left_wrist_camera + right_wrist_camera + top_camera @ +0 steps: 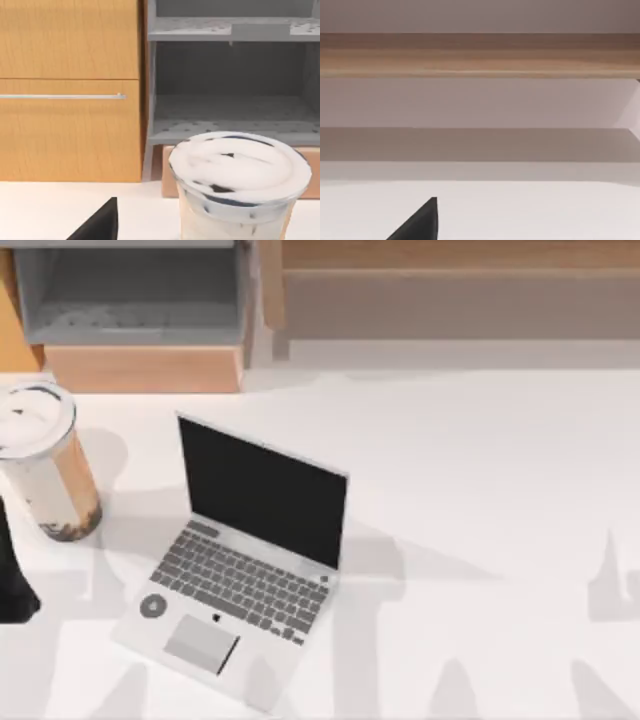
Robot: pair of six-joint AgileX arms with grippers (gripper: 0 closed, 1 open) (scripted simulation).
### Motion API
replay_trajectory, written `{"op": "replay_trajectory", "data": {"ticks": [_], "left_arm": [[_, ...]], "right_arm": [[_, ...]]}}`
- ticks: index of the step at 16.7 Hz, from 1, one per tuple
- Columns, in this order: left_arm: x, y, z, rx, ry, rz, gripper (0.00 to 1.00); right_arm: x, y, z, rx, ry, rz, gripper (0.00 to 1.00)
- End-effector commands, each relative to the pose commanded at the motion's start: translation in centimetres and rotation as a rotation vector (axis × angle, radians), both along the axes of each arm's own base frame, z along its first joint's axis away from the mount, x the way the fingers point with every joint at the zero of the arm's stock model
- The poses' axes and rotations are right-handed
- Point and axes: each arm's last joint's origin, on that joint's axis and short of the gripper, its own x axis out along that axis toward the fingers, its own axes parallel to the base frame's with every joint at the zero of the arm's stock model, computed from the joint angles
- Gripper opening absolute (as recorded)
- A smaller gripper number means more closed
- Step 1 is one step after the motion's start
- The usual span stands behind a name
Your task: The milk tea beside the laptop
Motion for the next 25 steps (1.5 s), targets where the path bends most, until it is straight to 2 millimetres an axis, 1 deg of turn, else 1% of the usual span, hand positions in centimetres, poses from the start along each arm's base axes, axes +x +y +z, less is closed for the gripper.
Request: {"op": "replay_trajectory", "data": {"ticks": [4, 8, 12, 17, 21, 25], "left_arm": [[0.2, 0.0, 0.1, -0.003, 0.002, -0.001, 1.00], [1.4, -0.2, 0.2, -0.015, 0.042, -0.011, 1.00], [3.4, -0.5, -0.9, -0.019, 0.158, -0.021, 1.00], [5.3, -0.9, -2.5, -0.014, 0.251, -0.026, 1.00], [6.2, -1.2, -3.4, -0.009, 0.295, -0.028, 1.00], [6.3, -1.2, -3.5, -0.009, 0.299, -0.028, 1.00]], "right_arm": [[0.0, 0.0, 0.0, 0.000, 0.000, 0.000, 1.00], [0.0, 0.0, 0.0, 0.000, 0.000, 0.000, 1.00], [0.0, 0.0, 0.0, 0.000, 0.000, 0.000, 1.00], [0.0, 0.0, 0.0, 0.000, 0.000, 0.000, 1.00], [0.0, 0.0, 0.0, 0.000, 0.000, 0.000, 1.00], [0.0, 0.0, 0.0, 0.000, 0.000, 0.000, 1.00]]}}
